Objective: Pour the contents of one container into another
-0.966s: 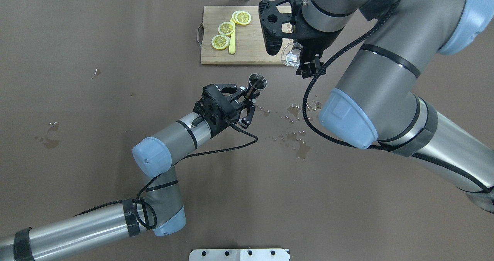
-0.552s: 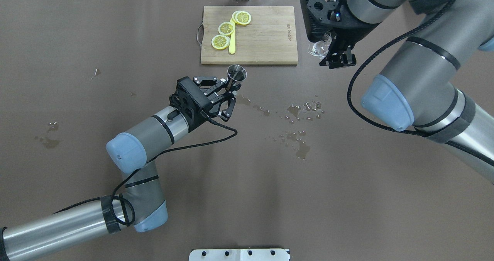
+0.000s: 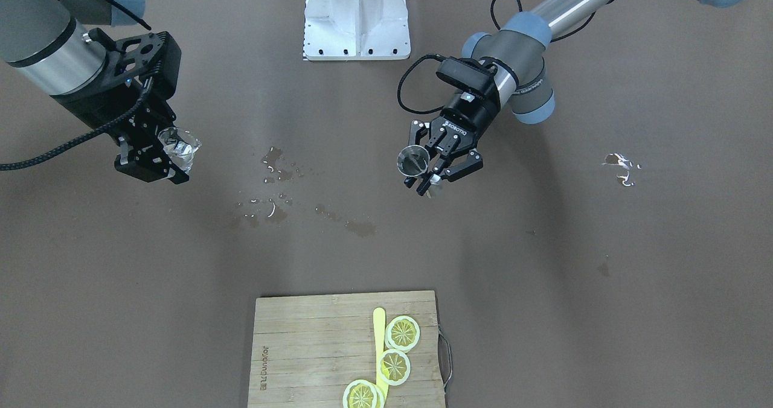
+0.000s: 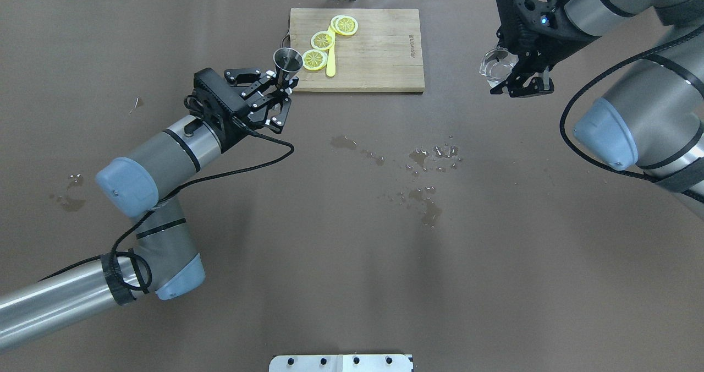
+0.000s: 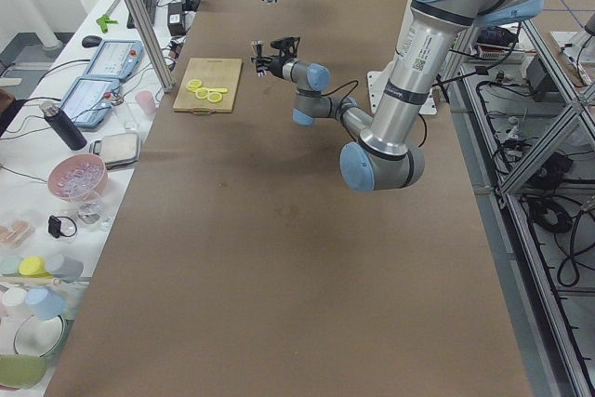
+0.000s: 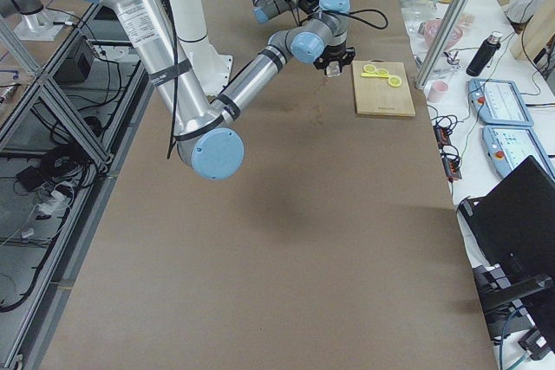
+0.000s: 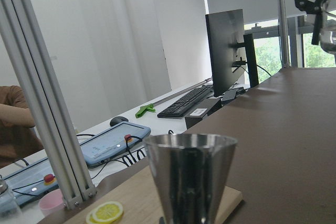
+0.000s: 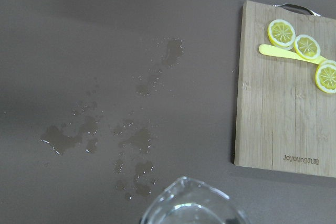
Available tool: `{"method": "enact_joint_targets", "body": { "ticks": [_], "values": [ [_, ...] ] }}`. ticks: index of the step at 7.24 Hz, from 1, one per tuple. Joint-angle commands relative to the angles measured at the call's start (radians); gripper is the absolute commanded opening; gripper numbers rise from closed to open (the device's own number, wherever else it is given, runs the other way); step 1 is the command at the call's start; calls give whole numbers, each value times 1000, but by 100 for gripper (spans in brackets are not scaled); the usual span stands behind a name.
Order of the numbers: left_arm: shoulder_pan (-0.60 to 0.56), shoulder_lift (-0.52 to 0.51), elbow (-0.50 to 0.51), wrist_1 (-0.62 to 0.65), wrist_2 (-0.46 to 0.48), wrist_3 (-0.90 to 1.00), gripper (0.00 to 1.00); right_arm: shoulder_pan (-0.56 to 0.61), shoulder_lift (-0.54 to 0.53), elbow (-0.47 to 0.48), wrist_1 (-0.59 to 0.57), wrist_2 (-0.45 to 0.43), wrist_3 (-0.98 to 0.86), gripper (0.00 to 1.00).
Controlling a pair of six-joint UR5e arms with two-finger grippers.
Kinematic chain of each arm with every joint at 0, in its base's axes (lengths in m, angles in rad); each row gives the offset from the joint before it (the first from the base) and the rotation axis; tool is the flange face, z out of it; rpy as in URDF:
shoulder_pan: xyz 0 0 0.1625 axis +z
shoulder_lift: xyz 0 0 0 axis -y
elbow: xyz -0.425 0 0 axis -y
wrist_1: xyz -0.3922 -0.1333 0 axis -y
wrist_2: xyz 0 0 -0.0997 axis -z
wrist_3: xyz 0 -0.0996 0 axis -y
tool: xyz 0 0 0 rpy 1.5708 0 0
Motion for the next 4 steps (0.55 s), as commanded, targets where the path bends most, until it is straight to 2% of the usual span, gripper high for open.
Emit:
{"method": "enact_joint_targets", "body": {
  "ticks": [1,2,4],
  "values": [
    [-64,87,-50,4,0,-11,0,29,-46,-58,197,68,141,0],
    [-75,130,-50,0,4,-12,0,29,-51,-84,271,74,201,0],
    [-64,121,-40,-6,108,-29,0,28,-82,-149,510,79,408,0]
  ]
}}
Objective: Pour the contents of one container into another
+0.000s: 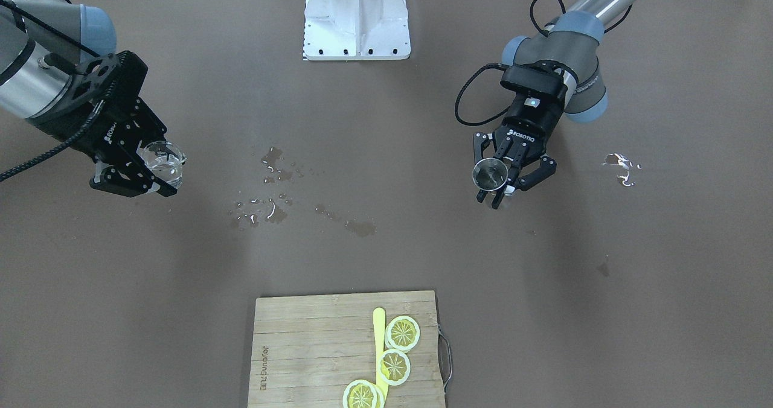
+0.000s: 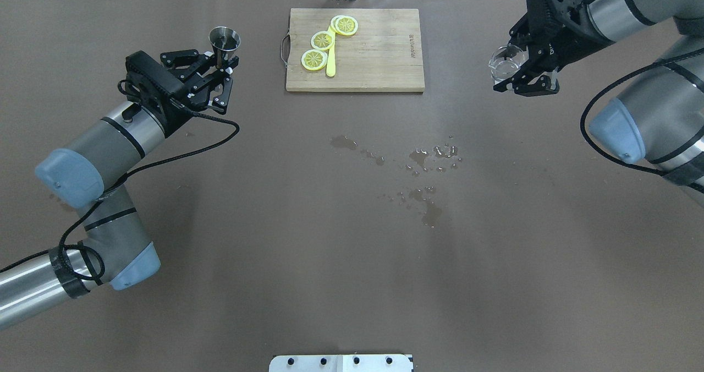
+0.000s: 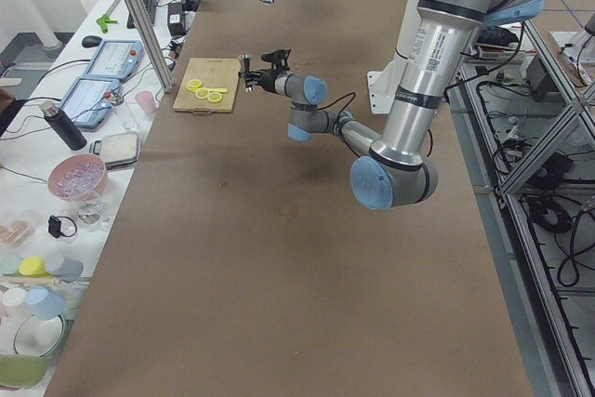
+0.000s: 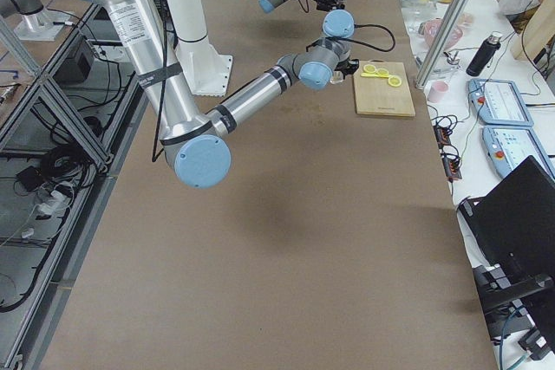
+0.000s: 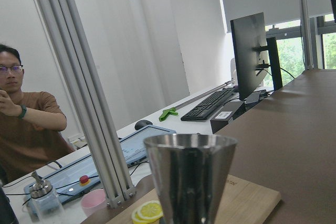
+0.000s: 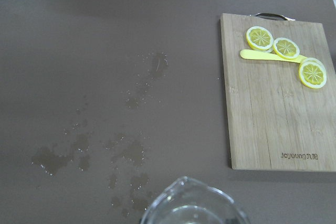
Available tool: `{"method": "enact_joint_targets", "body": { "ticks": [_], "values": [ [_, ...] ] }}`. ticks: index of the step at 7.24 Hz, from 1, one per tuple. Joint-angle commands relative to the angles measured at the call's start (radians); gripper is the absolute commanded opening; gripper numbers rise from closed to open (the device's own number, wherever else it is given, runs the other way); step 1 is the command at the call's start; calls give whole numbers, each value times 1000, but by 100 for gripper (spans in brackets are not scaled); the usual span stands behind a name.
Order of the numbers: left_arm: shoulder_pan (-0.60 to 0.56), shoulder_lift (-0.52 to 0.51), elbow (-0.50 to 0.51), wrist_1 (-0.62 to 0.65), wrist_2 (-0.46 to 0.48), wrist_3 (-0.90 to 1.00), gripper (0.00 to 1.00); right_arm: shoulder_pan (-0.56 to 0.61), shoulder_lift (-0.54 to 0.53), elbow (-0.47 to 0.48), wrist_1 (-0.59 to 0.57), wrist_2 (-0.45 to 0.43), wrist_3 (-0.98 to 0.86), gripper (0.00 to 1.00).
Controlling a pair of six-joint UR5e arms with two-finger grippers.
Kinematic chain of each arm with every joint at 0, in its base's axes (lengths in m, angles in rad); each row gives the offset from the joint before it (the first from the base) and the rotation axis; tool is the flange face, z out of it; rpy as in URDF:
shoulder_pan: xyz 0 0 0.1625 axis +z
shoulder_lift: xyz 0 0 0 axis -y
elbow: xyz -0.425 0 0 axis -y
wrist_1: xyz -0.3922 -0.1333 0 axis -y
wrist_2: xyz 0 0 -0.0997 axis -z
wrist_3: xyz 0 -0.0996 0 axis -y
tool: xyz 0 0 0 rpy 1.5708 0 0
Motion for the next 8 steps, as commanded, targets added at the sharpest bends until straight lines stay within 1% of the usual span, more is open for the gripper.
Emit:
{"method": "enact_joint_targets", "body": {
  "ticks": [1,2,3,4,5,6,7,8],
  "values": [
    [7,-11,35,-5,81,-130,0,-1,-28,-77,234,5,184,0],
    [10,-16,87,-11,105,-230,0,-1,-50,-104,317,5,248,0],
    [23,4,108,-33,156,-307,0,-1,-73,-136,423,13,327,0],
    [30,6,95,-34,209,-316,0,-1,-113,-150,511,11,389,0],
    [78,22,73,-34,345,-320,0,-1,-155,-150,569,13,409,0],
    [159,91,-4,-26,445,-320,0,-1,-200,-153,627,11,413,0],
    [224,152,-66,-18,502,-320,0,-1,-231,-170,684,11,422,0],
    [272,229,-83,-20,571,-321,0,-1,-239,-217,758,11,448,0]
  ]
}}
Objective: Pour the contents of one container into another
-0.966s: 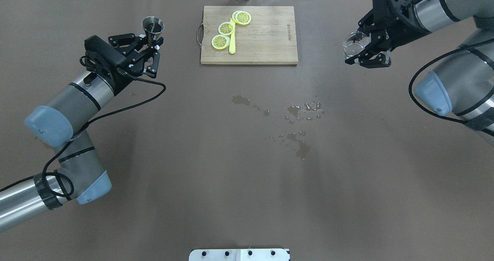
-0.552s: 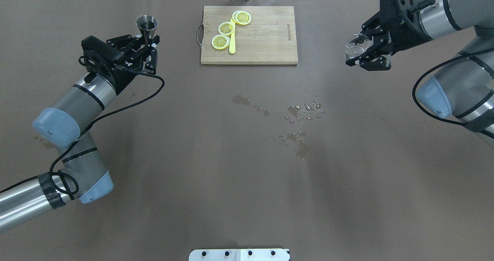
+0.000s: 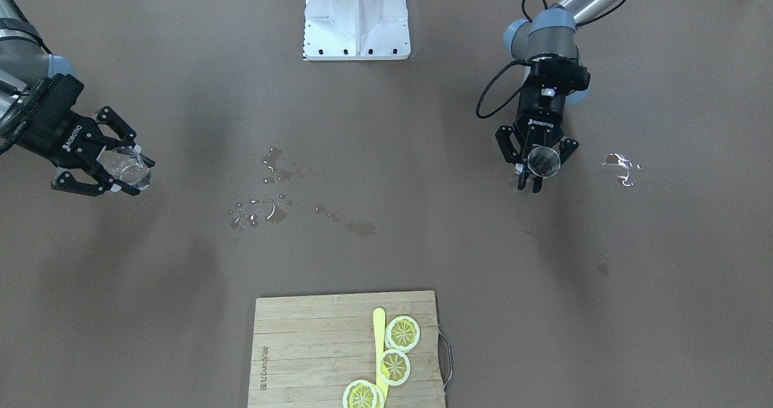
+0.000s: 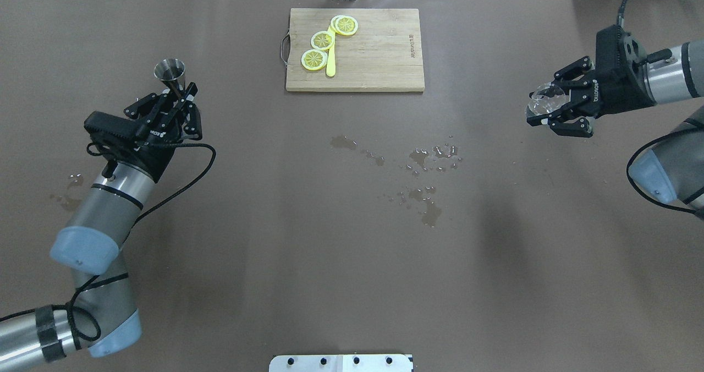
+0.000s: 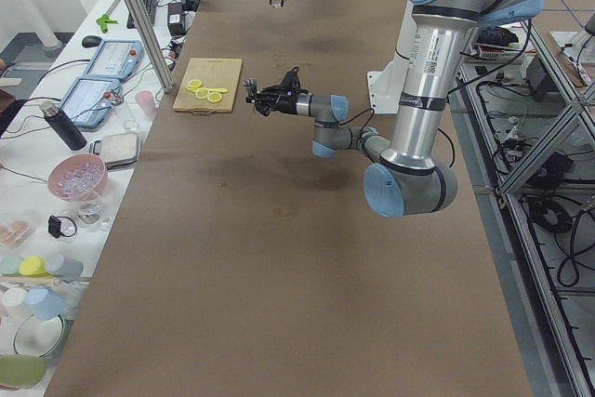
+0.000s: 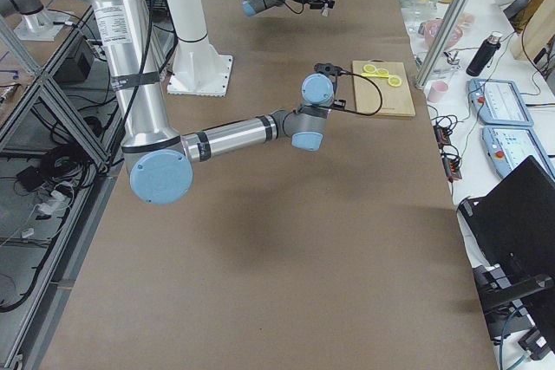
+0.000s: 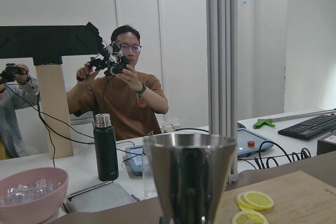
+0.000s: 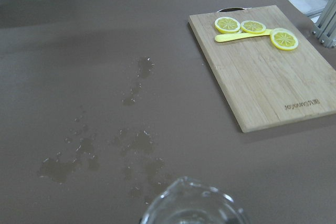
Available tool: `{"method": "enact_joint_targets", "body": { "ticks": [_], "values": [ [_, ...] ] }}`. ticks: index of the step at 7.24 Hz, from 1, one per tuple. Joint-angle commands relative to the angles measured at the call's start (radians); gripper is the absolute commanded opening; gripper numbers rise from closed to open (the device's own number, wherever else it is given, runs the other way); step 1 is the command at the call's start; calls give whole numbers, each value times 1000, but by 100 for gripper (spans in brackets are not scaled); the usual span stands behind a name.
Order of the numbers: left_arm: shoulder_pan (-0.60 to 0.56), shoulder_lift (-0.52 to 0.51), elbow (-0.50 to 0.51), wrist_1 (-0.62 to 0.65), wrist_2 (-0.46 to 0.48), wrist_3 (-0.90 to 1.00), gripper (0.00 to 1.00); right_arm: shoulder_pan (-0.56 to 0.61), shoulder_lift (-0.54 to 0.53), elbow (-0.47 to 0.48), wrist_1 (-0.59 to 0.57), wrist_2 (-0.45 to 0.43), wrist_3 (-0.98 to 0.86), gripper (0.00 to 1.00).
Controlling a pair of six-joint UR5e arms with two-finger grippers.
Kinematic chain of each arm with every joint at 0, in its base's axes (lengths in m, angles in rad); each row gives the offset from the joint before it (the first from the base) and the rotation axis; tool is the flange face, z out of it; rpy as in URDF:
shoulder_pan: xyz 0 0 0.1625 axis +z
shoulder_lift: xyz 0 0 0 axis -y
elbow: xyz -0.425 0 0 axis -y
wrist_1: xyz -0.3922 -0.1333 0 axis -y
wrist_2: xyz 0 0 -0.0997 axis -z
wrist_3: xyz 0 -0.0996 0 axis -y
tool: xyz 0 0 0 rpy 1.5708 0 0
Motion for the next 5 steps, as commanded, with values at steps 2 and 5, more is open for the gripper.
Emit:
{"method": "enact_joint_targets", "body": {
  "ticks": [2,5],
  "values": [
    [141,127,-44,0,225,-5,0,0,-22,-146,207,0,35,0],
    [169,159,-91,316,367,-402,0,-2,-17,-189,209,-9,33,0]
  ]
}}
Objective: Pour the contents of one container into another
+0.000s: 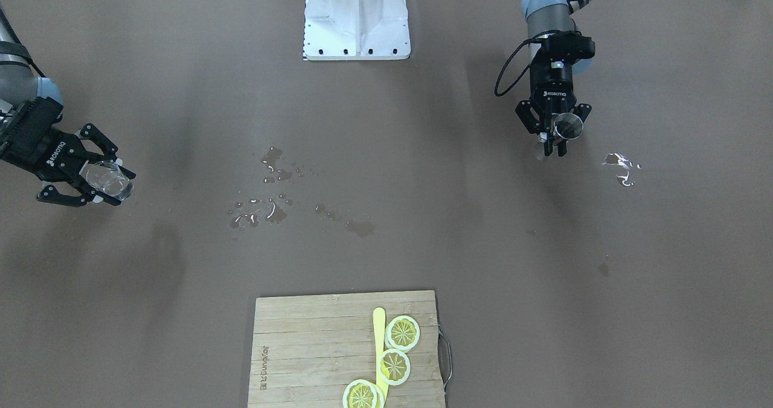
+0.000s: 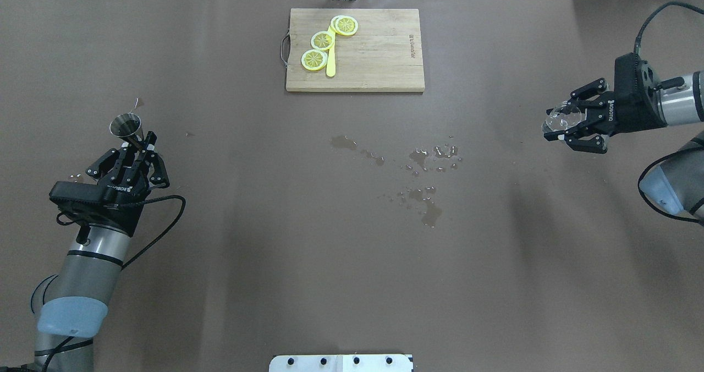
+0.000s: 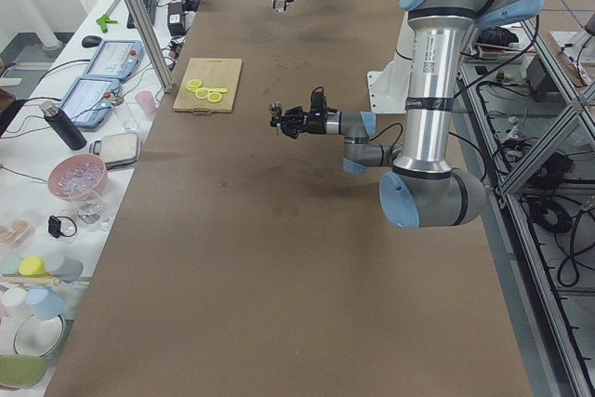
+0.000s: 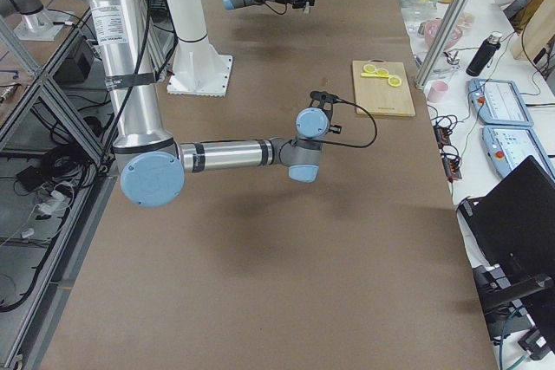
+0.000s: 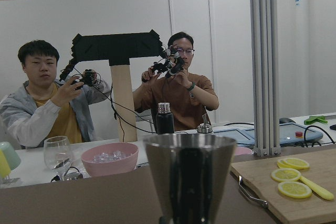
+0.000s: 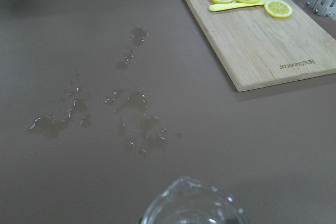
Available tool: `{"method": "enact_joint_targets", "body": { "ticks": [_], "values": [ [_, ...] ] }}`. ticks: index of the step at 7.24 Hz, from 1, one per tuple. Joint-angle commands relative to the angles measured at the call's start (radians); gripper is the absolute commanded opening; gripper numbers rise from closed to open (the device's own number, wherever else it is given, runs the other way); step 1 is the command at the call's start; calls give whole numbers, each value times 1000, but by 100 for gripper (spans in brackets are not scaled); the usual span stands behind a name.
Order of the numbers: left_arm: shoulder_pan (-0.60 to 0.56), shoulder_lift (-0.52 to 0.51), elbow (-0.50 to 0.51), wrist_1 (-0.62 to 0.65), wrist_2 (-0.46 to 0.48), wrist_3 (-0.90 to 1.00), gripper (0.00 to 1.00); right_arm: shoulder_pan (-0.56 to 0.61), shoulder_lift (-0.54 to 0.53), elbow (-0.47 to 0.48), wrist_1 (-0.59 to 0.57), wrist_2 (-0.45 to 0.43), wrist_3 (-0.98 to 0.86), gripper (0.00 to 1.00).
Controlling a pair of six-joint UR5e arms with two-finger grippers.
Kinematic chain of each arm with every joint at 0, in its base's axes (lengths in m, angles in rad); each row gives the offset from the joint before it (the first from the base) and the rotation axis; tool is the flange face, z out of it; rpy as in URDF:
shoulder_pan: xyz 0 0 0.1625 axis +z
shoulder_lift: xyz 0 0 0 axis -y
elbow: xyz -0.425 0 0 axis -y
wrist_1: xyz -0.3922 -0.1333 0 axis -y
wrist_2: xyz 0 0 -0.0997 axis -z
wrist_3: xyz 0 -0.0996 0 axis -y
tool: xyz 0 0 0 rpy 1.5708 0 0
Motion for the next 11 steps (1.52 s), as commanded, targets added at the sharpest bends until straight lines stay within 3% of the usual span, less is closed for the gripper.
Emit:
{"method": "enact_joint_targets", "body": {
  "ticks": [1,5,6,8,11],
  "values": [
    [4,60,-93,389,57,-361,0,-2,3,-49,27,-7,-1,0],
    [11,65,-86,867,126,-846,0,-42,10,-172,165,-45,-3,0],
    [13,65,-89,999,163,-975,0,-65,24,-192,173,-50,-3,0],
    [57,64,-51,1063,204,-1077,0,-112,62,-208,184,-68,1,0],
    [73,53,-52,1450,283,-1483,0,-149,144,-270,182,-82,7,0]
  ]
}}
